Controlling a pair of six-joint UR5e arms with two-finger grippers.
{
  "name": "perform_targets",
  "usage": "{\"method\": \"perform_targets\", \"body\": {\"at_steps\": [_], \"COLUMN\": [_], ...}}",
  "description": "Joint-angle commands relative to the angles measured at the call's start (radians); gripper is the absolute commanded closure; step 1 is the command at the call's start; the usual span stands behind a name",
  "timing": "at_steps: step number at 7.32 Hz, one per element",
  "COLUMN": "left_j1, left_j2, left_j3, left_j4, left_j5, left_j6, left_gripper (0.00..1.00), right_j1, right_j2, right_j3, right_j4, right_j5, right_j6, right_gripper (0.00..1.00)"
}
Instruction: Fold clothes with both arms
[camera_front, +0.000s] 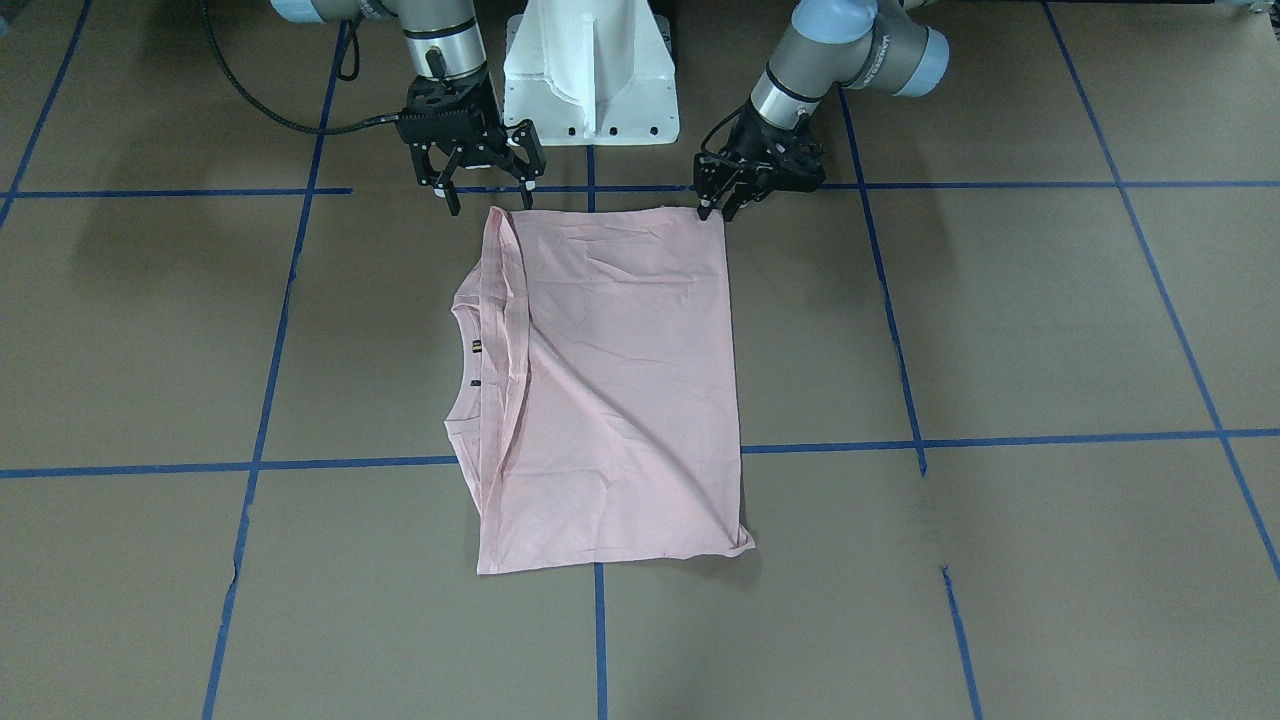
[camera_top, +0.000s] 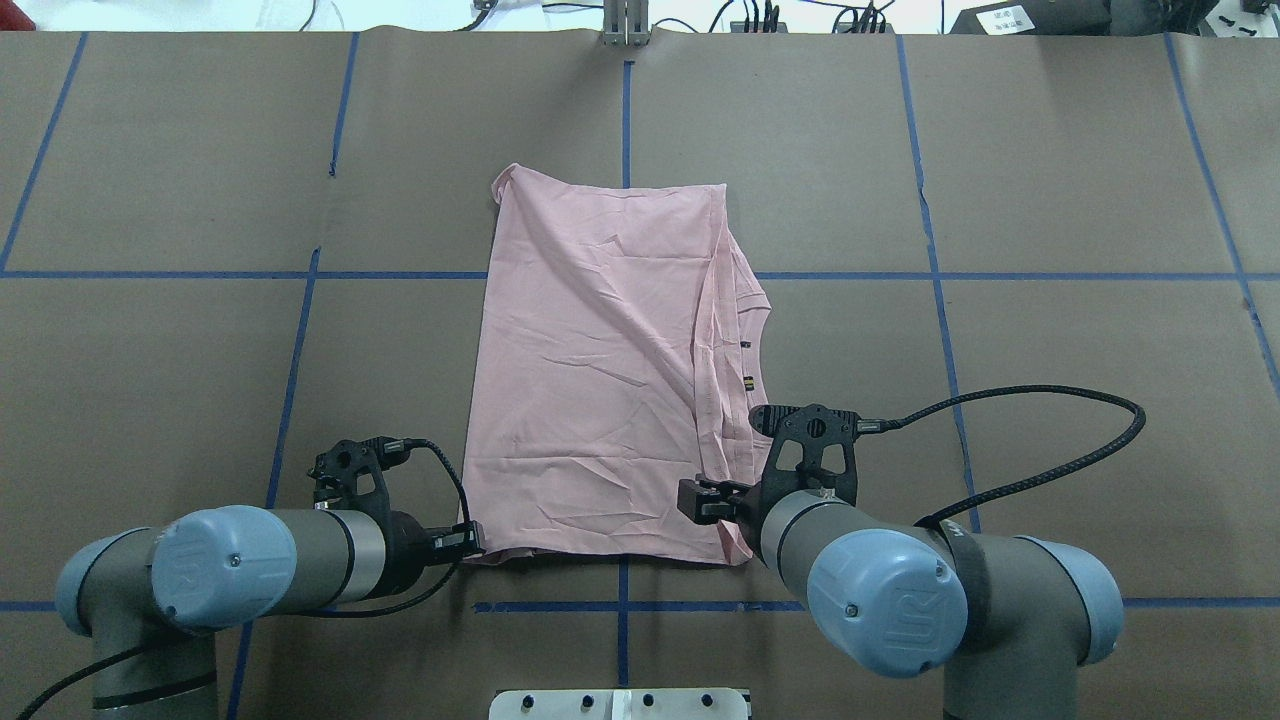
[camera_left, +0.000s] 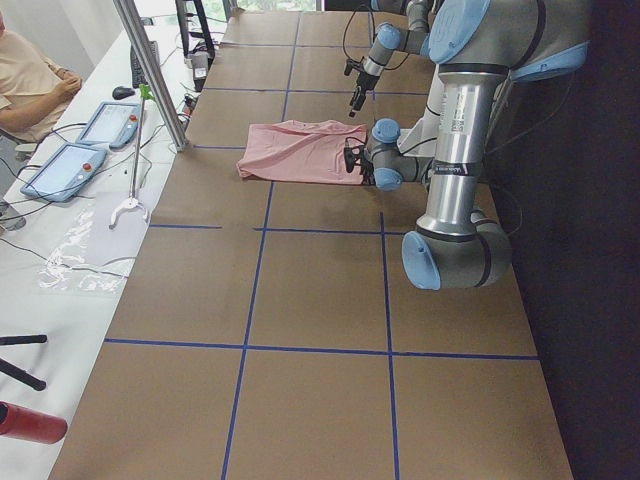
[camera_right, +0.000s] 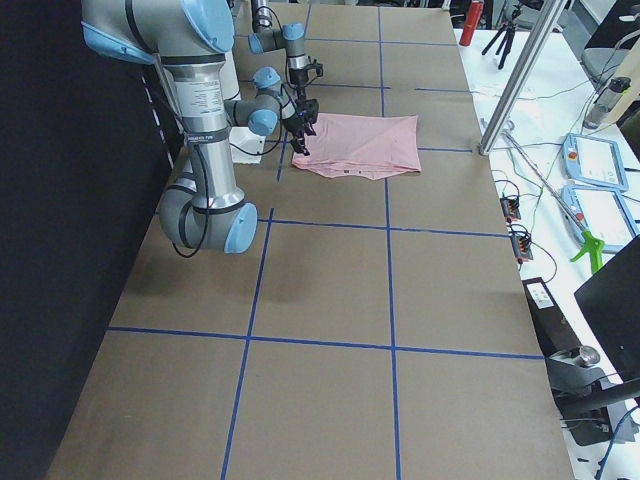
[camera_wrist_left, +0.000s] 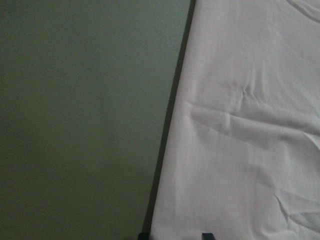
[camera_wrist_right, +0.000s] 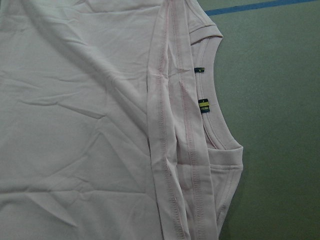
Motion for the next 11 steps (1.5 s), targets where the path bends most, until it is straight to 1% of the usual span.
{"method": "perform_targets", "body": {"at_steps": [1, 6, 8, 9, 10, 11], "left_j1": [0.001, 0.001, 0.001, 0.001, 0.001, 0.001], "left_j2": [0.001, 0.001, 0.002, 0.002, 0.002, 0.002], "left_j3": [0.001, 0.001, 0.001, 0.001, 0.001, 0.001], "left_j4": [0.001, 0.000, 0.001, 0.001, 0.001, 0.001], "left_j5": [0.000, -0.001, -0.001, -0.001, -0.001, -0.001], "left_j6": [0.000, 0.000, 0.001, 0.003, 0.003, 0.001], "left_gripper": [0.54, 0.52, 0.50, 0.46, 0.49, 0.65], "right_j1": [0.000, 0.000, 0.000, 0.000, 0.000, 0.000], "right_j2": [-0.001, 0.002, 0.004, 0.004, 0.004, 0.004], "right_j3": [0.000, 0.000, 0.000, 0.000, 0.000, 0.000], "right_j4": [0.000, 0.000, 0.000, 0.000, 0.000, 0.000], "right_j5": [0.000, 0.002, 0.000, 0.002, 0.002, 0.000], "right_j6": [0.000, 0.000, 0.000, 0.000, 0.000, 0.000], "right_gripper": [0.00, 0.00, 0.00, 0.00, 0.00, 0.00]}}
